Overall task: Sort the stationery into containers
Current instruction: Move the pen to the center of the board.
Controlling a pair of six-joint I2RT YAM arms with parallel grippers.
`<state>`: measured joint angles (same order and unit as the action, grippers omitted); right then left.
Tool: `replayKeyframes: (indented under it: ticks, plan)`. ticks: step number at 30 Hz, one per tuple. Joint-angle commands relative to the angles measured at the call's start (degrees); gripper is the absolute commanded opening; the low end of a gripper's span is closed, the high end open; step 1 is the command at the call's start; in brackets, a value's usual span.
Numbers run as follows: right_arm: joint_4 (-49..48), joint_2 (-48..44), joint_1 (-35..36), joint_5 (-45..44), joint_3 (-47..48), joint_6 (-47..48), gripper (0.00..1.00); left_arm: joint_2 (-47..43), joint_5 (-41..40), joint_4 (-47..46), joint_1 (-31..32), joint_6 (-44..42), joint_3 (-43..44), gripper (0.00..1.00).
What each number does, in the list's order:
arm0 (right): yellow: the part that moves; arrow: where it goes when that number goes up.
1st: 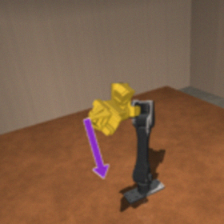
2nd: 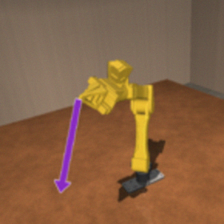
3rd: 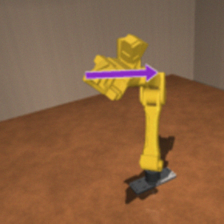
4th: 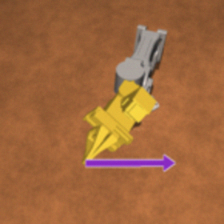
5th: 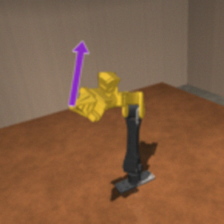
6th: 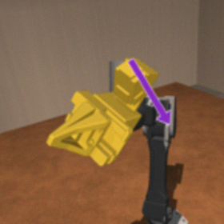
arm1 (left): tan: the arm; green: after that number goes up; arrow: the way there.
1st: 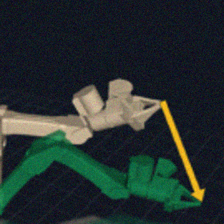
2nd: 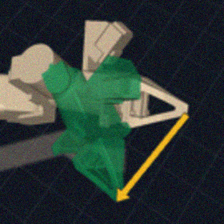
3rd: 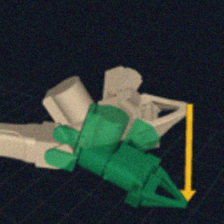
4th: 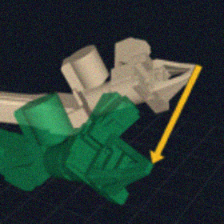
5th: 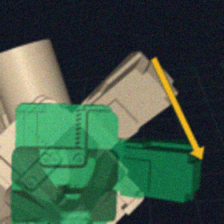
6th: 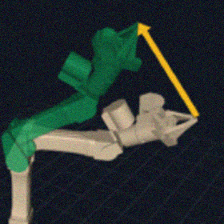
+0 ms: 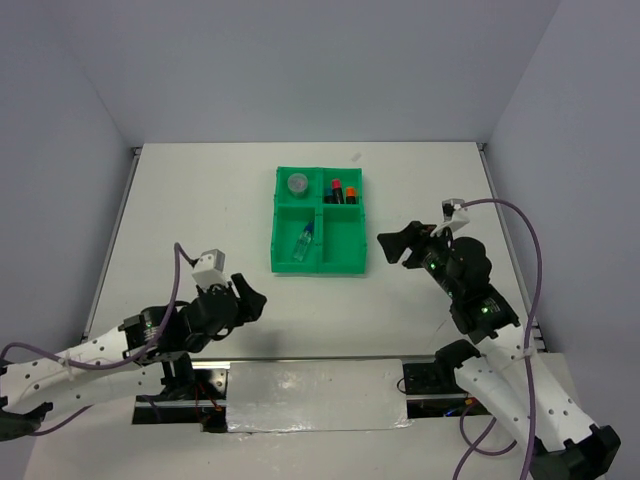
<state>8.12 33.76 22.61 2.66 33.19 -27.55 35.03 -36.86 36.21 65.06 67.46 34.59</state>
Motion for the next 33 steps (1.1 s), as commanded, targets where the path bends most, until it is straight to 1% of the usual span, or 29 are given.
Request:
replayKeyframes:
  ticks: [1, 2, 3, 4, 5, 7, 9, 10, 11, 12, 13, 14, 15, 16, 18, 19, 20, 21, 22, 23, 25, 28, 29, 30, 33]
  plan:
    - [2.4, 0.3, -1.6, 0.9, 4.1, 0.6, 0.85, -0.3, -4.9, 10.2, 0.2, -0.3, 5.7, 0.85]
    - [3.3, 0.3, -2.9, 0.4, 5.2, 0.8, 0.98, 0.2, -5.6, 11.9, 0.2, -0.4, 6.9, 0.97]
    - [3.9, 0.9, -3.5, 0.2, 5.8, 1.3, 1.00, 0.6, -6.5, 13.7, 0.2, -0.3, 8.3, 0.99]
    - [4.8, 1.4, -4.5, -0.4, 6.5, 1.4, 1.00, 1.1, -7.3, 17.2, 0.1, -0.2, 10.8, 0.99]
    - [7.1, 2.4, -5.5, -1.2, 8.4, 1.2, 1.00, 2.1, -9.2, 18.7, 0.2, -0.1, 11.9, 0.99]
    - [11.5, 8.7, -9.5, -4.0, 11.1, 0.4, 1.00, 4.1, -10.5, 21.7, 0.1, -0.8, 15.2, 0.99]
    - [13.9, 15.6, -13.2, -5.1, 16.6, -0.7, 1.00, 5.6, -10.5, 21.9, 0.1, -3.7, 17.2, 0.99]
    - [16.0, 23.3, -16.5, -8.4, 20.6, -1.7, 1.00, 6.6, -10.0, 20.9, 0.0, -5.0, 18.7, 0.99]
    - [17.1, 27.3, -17.9, -11.5, 22.9, -3.3, 1.00, 7.1, -8.8, 20.1, 0.0, -7.6, 19.3, 0.99]
    - [18.1, 31.3, -19.2, -13.9, 25.7, -6.2, 1.00, 7.4, -8.3, 19.7, 0.0, -8.4, 19.7, 0.99]
    - [18.0, 35.5, -21.3, -15.0, 28.3, -7.1, 1.00, 7.6, -8.3, 19.6, 0.0, -9.0, 20.6, 0.99]
    - [17.1, 43.6, -21.9, -14.7, 33.9, -7.6, 1.00, 7.9, -8.5, 19.6, 0.0, -9.9, 21.0, 0.99]
    - [15.7, 47.5, -22.2, -13.4, 36.8, -7.0, 1.00, 8.0, -9.7, 19.7, 0.0, -10.3, 21.8, 0.99]
    - [13.1, 55.4, -22.2, -9.6, 43.0, -6.4, 0.99, 8.0, -10.6, 20.0, 0.0, -10.7, 22.3, 0.99]
    - [11.1, 63.1, -22.2, -5.7, 49.9, -3.0, 1.00, 7.8, -13.7, 20.5, 0.0, -12.4, 22.4, 0.99]
    - [15.3, 66.9, -22.2, -6.9, 59.1, -3.0, 1.00, 7.5, -14.7, 20.3, -0.1, -13.1, 22.0, 0.99]
    - [20.7, 75.0, -22.2, -16.4, 64.5, -6.2, 1.00, 7.3, -15.4, 20.7, -0.1, -13.3, 21.5, 0.99]
    - [25.2, 78.7, -22.2, -20.4, 70.1, -7.2, 1.00, 7.3, -16.7, 21.7, -0.1, -12.8, 21.1, 0.99]
    - [32.2, 82.2, -23.9, -24.1, 79.2, -8.5, 1.00, 7.5, -16.9, 22.7, -0.1, -11.6, 21.4, 0.99]
    - [36.1, 88.5, -25.1, -29.7, 83.2, -12.4, 1.00, 7.6, -16.8, 22.4, -0.2, -11.9, 21.1, 0.99]
    - [37.9, 93.3, -26.8, -28.9, 90.2, -12.4, 1.00, 8.1, -16.3, 20.2, -0.2, -12.9, 20.8, 0.99]
    - [36.2, 99.9, -30.1, -28.8, 93.7, -11.3, 1.00, 9.4, -14.4, 18.6, -0.3, -14.3, 20.3, 0.99]
    - [37.0, 101.1, -30.5, -30.6, 94.4, -11.2, 1.00, 10.0, -13.9, 18.8, -0.4, -14.1, 20.2, 0.99]
    - [35.7, 100.6, -30.4, -35.8, 93.3, -10.3, 1.00, 10.8, -13.5, 19.2, -0.3, -13.8, 20.0, 0.99]
    - [35.1, 99.4, -30.5, -35.2, 91.2, -8.1, 1.00, 11.4, -12.5, 19.6, -0.3, -12.4, 19.1, 0.99]
